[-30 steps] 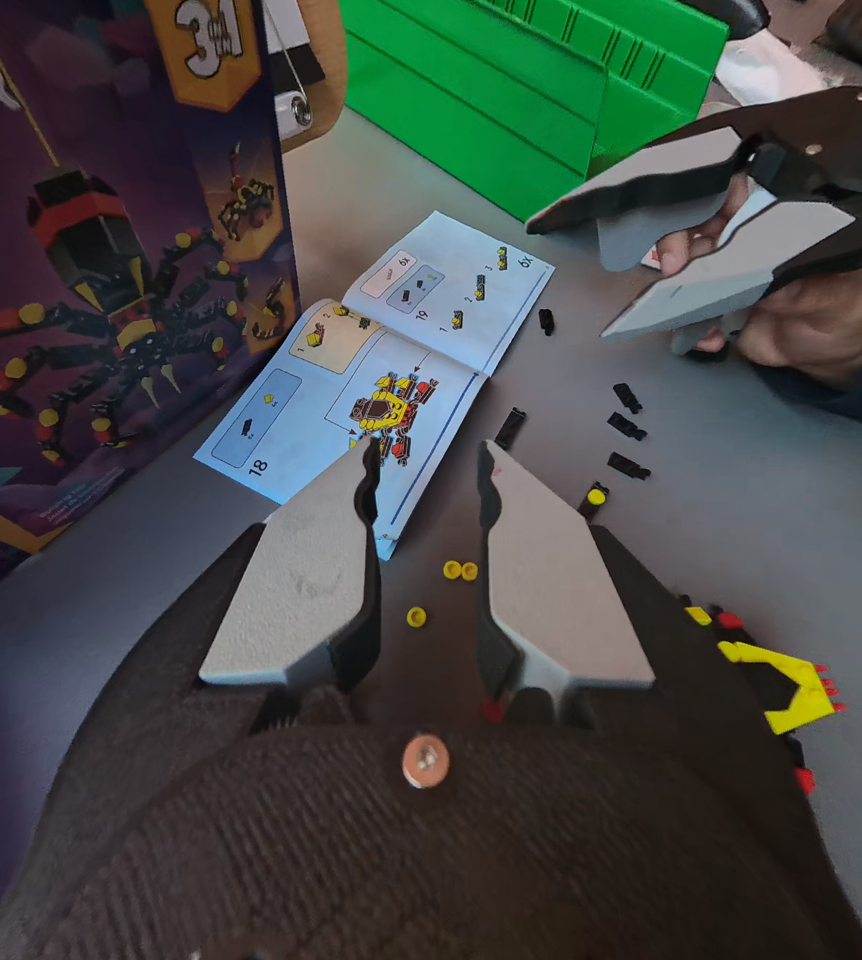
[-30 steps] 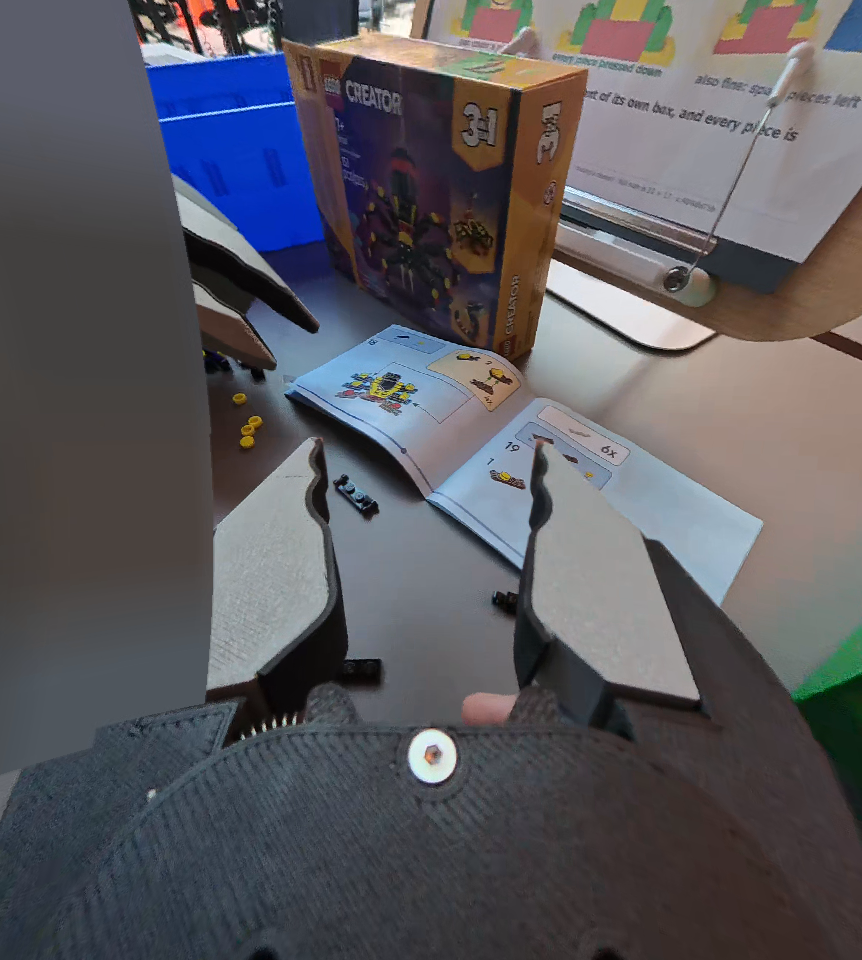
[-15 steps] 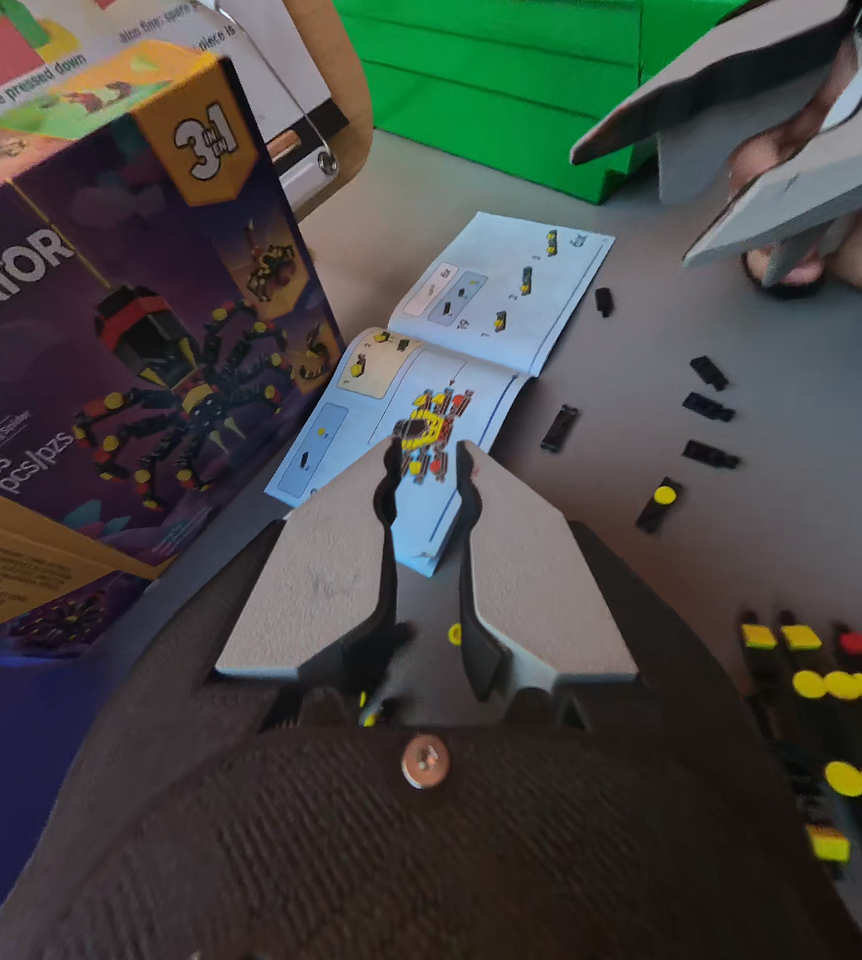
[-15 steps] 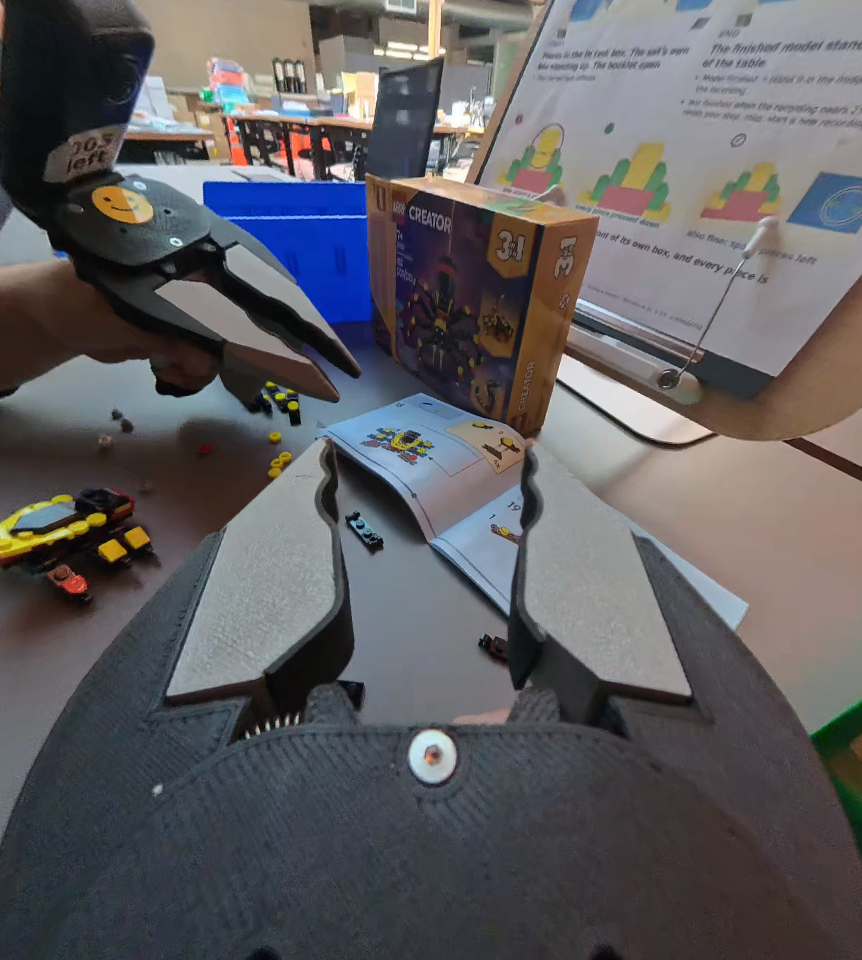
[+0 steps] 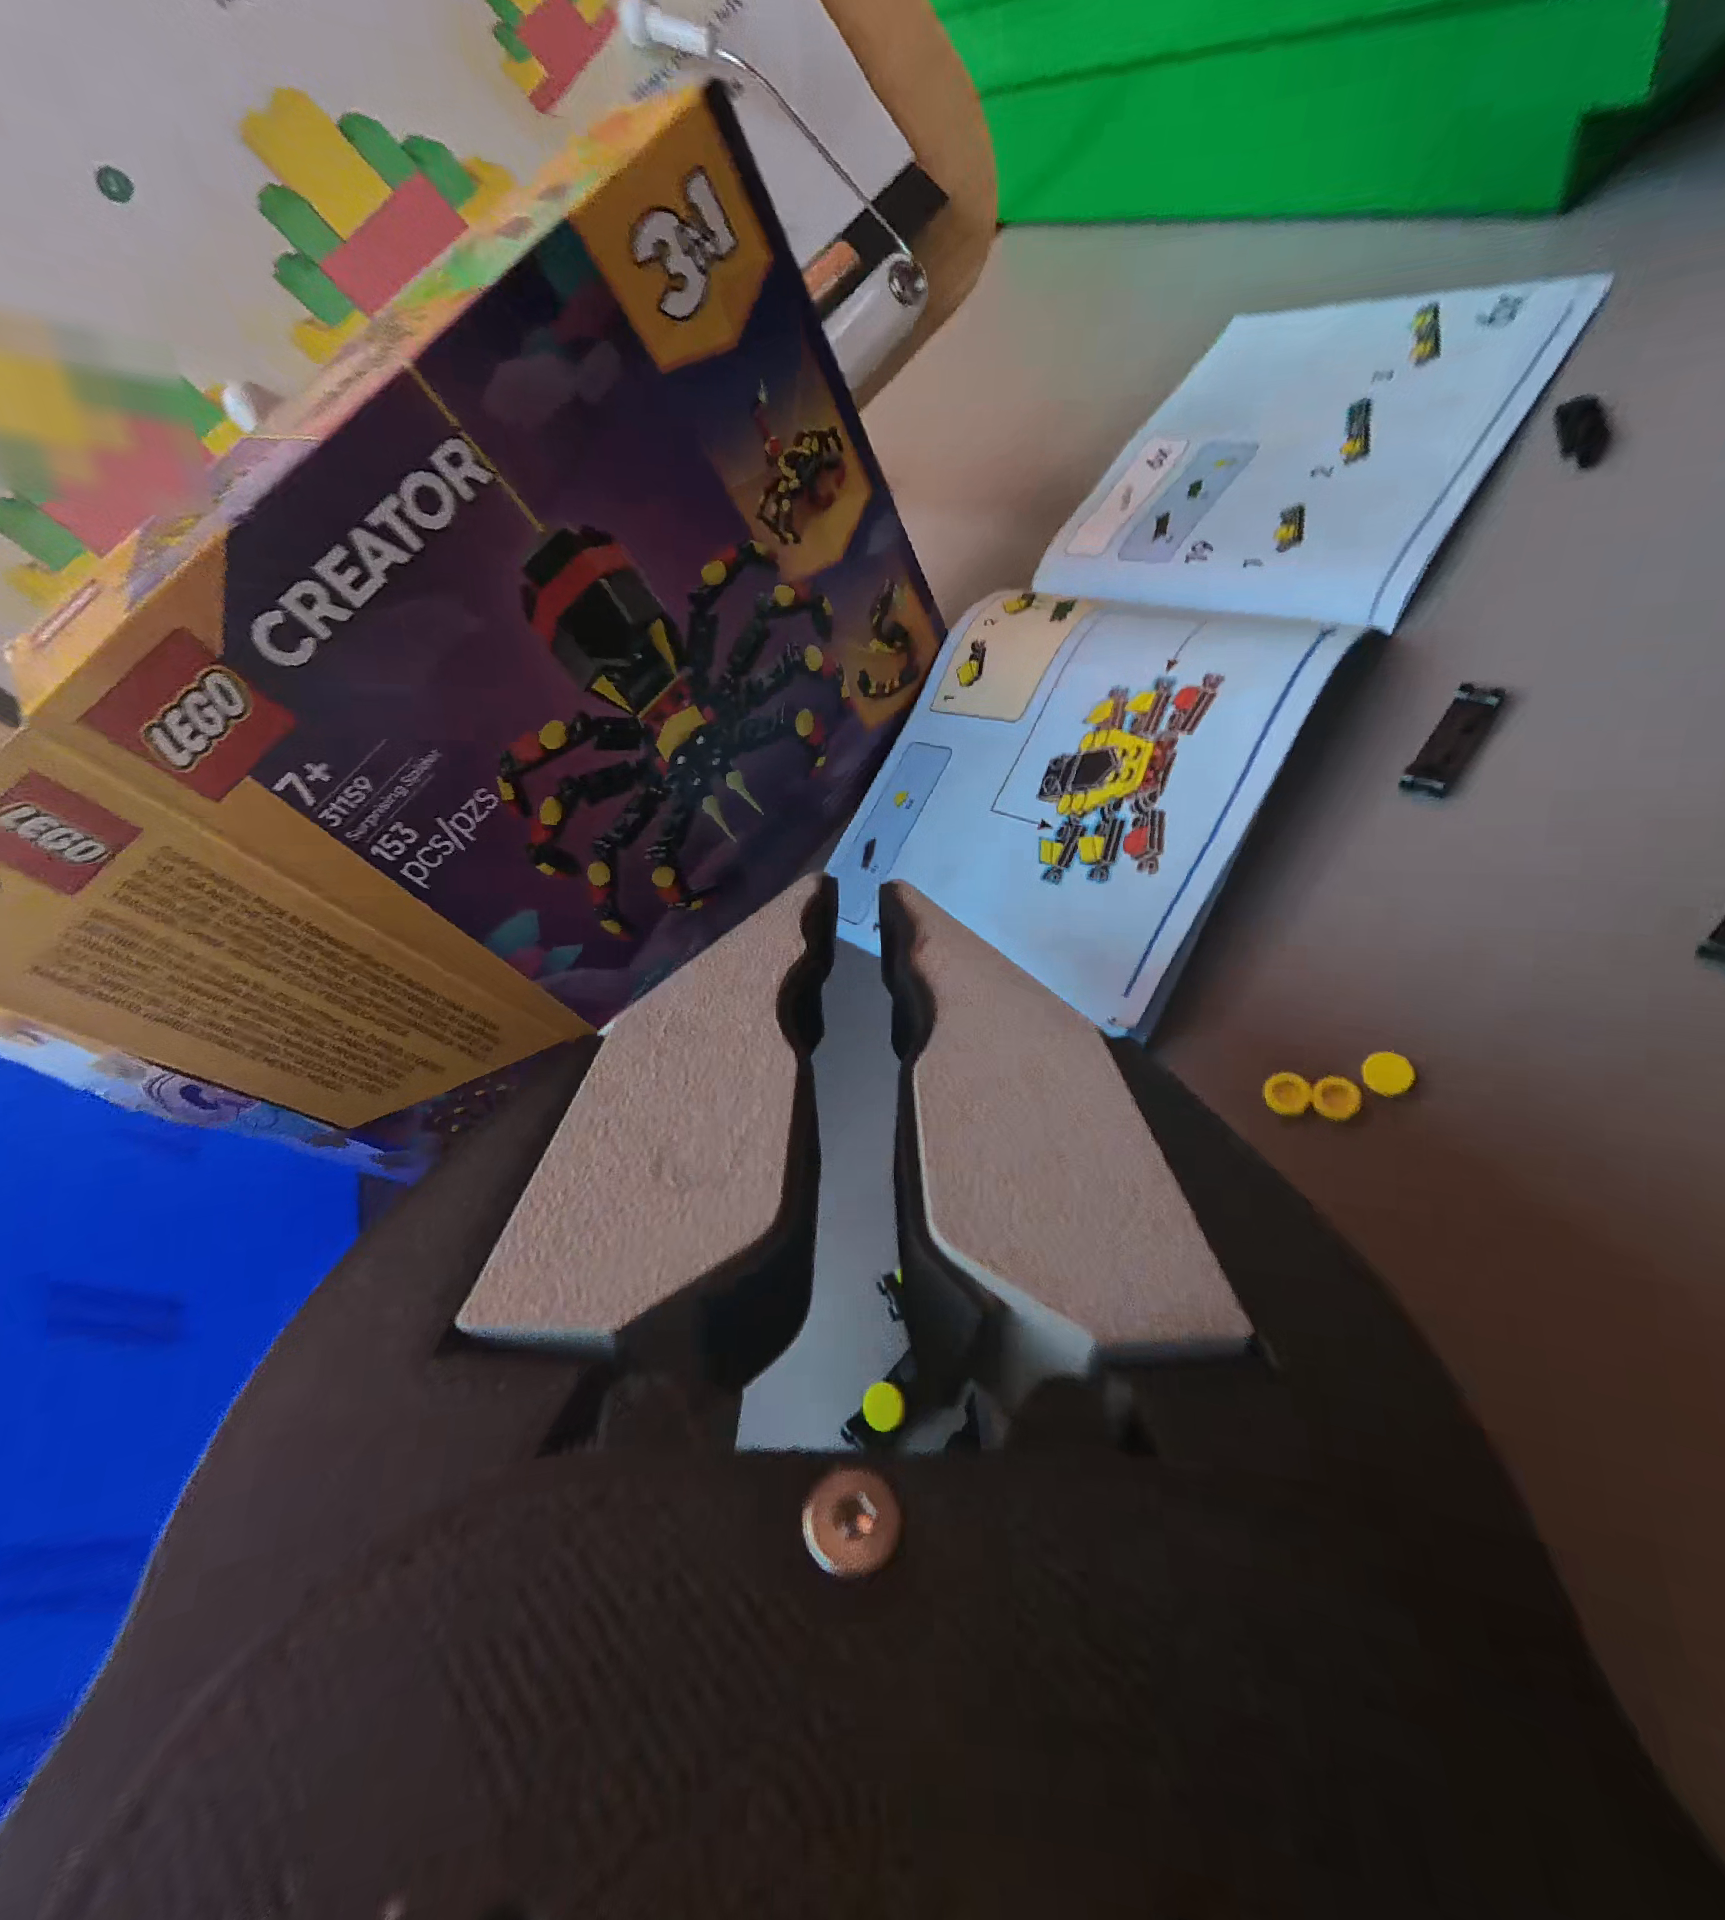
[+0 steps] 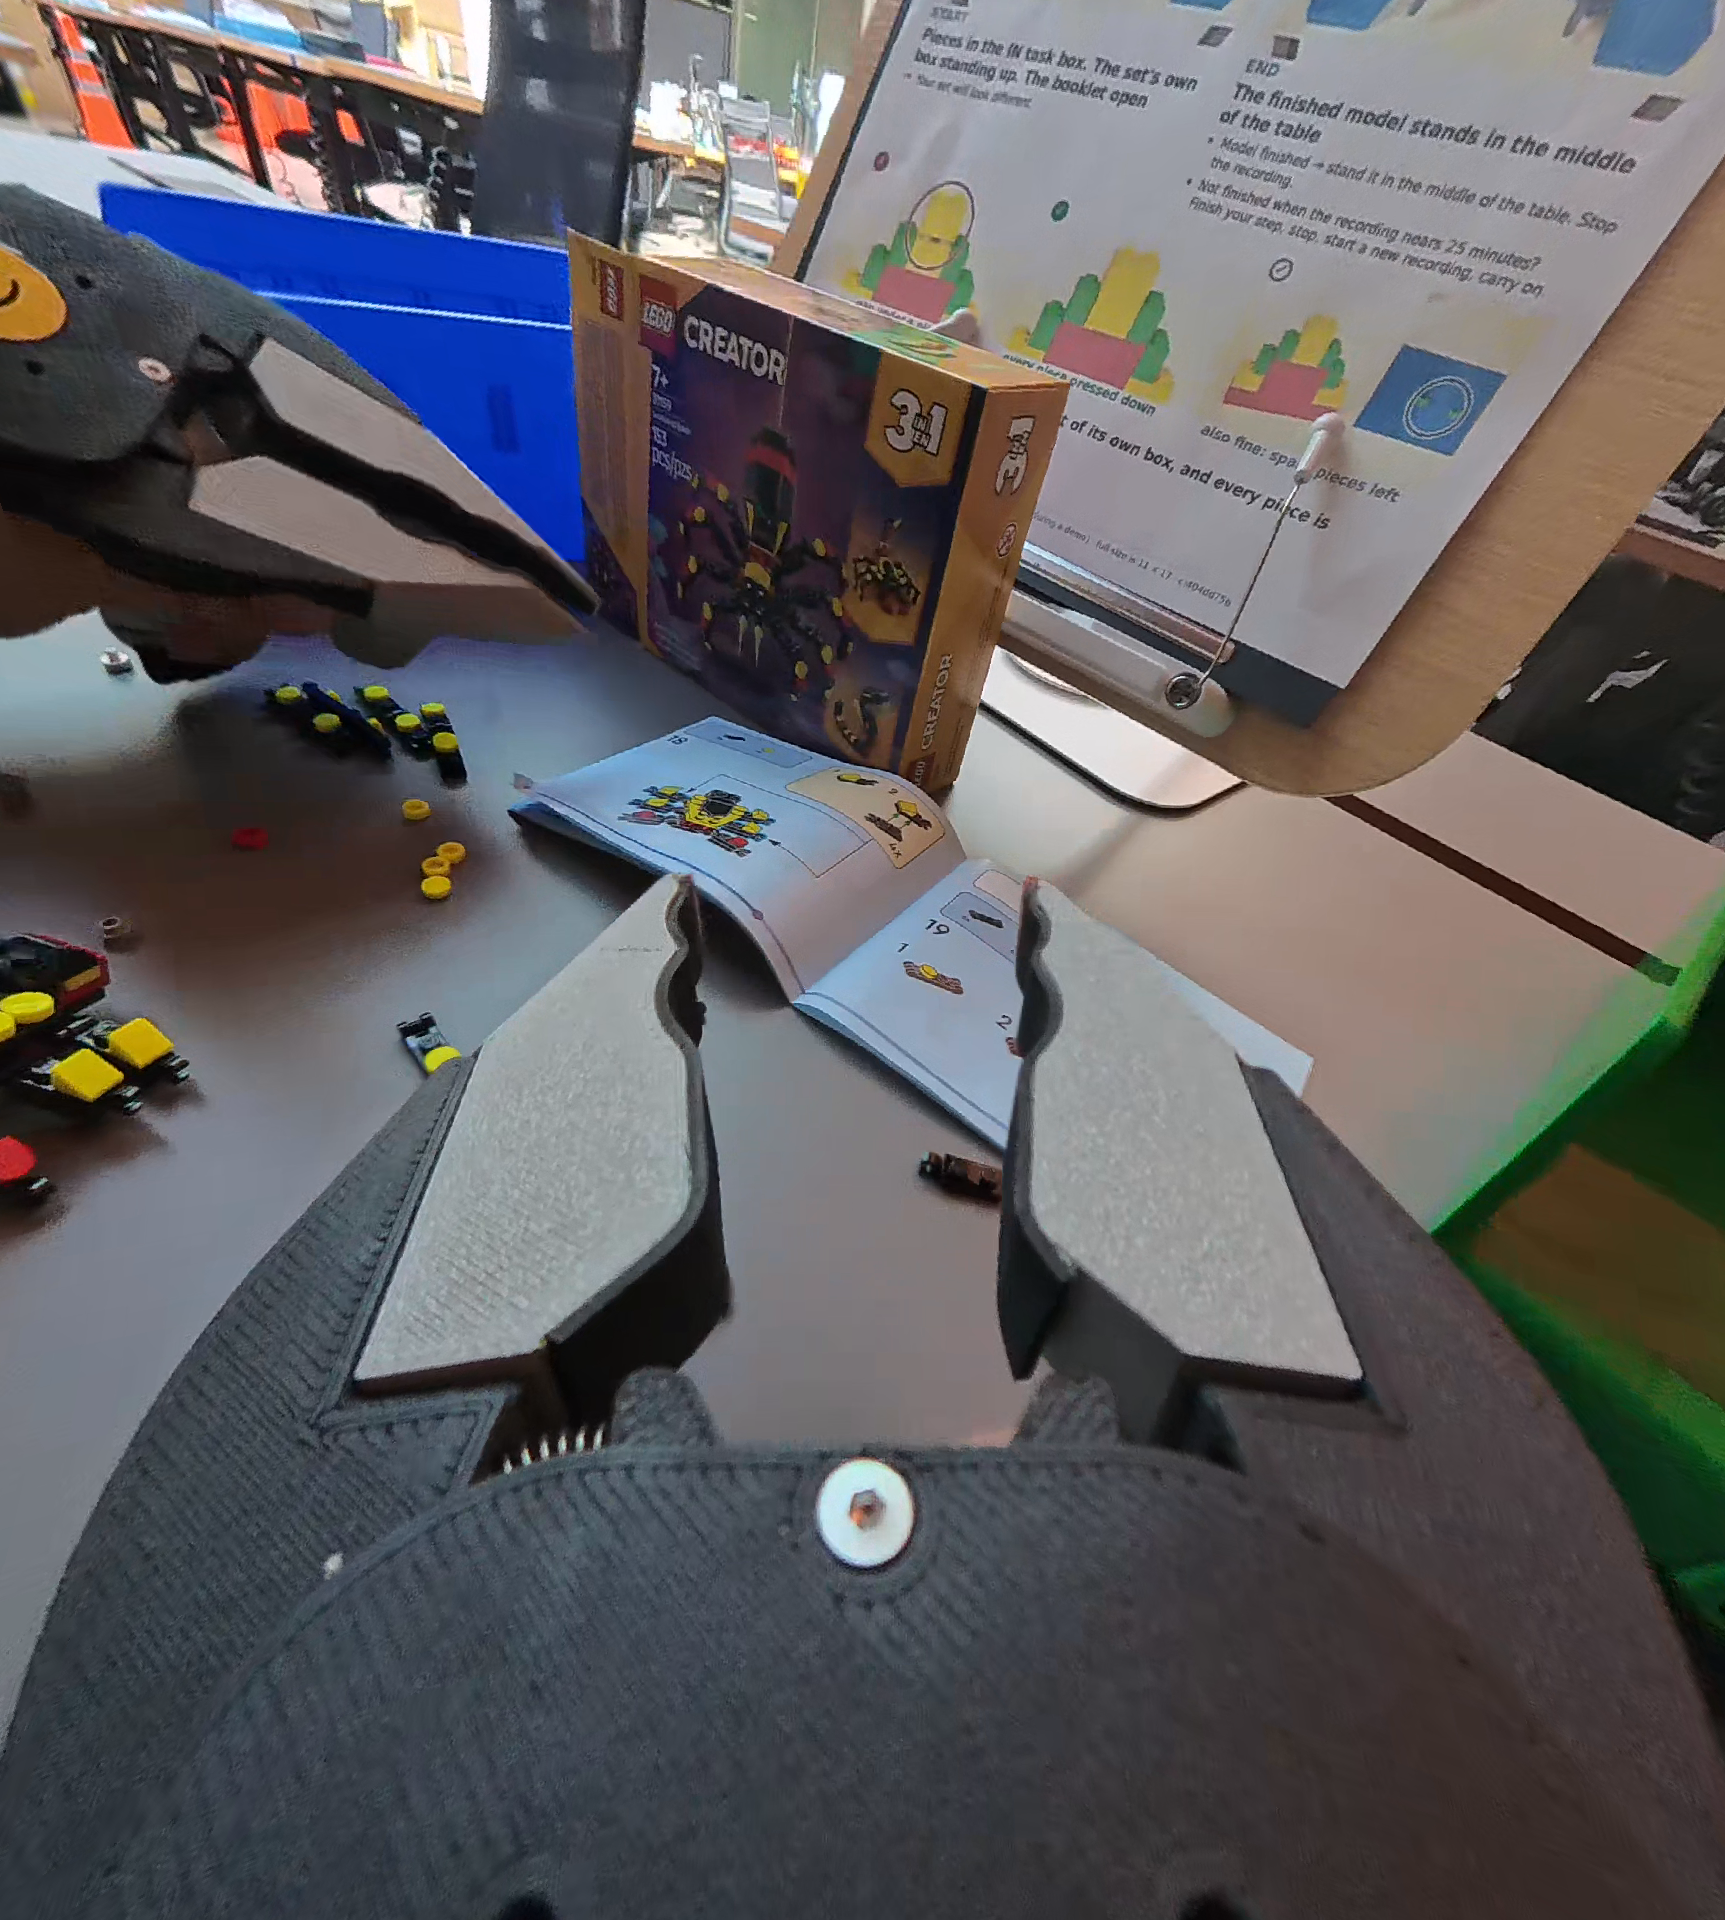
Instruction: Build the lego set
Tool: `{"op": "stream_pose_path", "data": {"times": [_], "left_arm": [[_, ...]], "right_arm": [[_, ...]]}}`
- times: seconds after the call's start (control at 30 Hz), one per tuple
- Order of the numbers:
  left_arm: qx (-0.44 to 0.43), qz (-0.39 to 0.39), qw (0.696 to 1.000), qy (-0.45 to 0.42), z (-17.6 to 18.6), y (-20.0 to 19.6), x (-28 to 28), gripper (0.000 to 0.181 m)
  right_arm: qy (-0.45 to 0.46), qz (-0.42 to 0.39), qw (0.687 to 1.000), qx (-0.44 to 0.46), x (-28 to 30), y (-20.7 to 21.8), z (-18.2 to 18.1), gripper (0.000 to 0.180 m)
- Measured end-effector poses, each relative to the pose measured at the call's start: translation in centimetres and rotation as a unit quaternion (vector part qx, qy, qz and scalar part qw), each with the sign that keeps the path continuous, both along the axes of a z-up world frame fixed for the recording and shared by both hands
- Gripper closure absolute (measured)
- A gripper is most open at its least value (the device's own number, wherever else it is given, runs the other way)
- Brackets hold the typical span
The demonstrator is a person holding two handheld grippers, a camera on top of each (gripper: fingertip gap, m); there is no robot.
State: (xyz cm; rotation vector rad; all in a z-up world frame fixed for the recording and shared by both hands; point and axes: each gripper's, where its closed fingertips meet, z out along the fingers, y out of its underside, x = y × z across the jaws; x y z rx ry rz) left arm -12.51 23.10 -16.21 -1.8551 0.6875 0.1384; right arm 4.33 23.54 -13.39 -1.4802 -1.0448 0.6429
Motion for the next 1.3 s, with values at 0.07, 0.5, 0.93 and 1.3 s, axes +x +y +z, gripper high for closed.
{"op": "stream_pose_path", "data": {"times": [0.07, 0.5, 0.93, 1.3], "left_arm": [[0.005, 0.008, 1.0, -0.022, 0.8, 0.0, -0.5, 0.176], [-0.024, 0.067, 0.997, -0.027, 0.8, -0.2, -3.9, 0.181], [-0.018, 0.08, 0.997, -0.012, -0.1, 0.3, -3.6, 0.181], [0.013, 0.044, 0.999, -0.015, 0.9, -0.1, -2.0, 0.181]], "right_arm": [[0.002, -0.003, 1.0, -0.002, 0.1, 0.1, 0.0, 0.123], [0.039, 0.069, 0.996, -0.032, -0.7, -0.2, 0.7, 0.136], [0.031, 0.15, 0.987, -0.041, -3.4, 0.3, 0.5, 0.168], [-0.027, 0.223, 0.973, -0.054, -4.4, -2.7, -1.1, 0.168]]}}
